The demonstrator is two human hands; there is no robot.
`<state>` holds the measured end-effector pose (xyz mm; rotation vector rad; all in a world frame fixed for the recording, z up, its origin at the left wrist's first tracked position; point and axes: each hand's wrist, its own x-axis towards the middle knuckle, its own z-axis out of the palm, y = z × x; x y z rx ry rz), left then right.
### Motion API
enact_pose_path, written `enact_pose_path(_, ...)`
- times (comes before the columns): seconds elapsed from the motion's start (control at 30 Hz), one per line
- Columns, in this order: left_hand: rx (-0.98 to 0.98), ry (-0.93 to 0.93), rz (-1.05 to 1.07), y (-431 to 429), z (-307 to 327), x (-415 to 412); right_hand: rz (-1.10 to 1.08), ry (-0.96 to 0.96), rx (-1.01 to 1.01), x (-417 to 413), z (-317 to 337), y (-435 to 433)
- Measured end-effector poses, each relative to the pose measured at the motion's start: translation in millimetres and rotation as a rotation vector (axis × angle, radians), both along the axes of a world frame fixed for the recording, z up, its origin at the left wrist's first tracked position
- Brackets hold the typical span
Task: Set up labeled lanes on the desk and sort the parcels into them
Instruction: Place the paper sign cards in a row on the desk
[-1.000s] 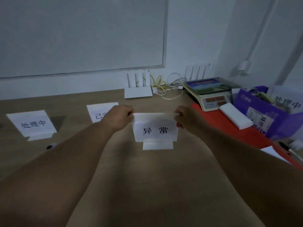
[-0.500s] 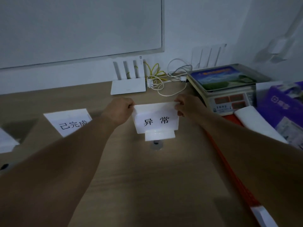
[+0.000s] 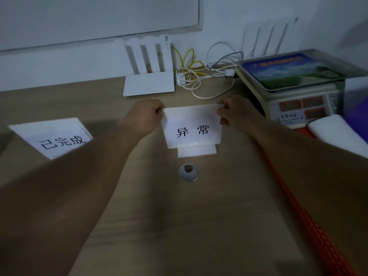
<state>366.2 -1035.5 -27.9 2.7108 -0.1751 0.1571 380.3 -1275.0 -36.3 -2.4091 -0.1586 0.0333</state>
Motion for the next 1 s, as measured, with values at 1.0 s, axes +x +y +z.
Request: enact_pose_path(1.0,-0.463,-0.176,0.573,92,57,-376,0.191,-0.263,-0.158,-309,83,138)
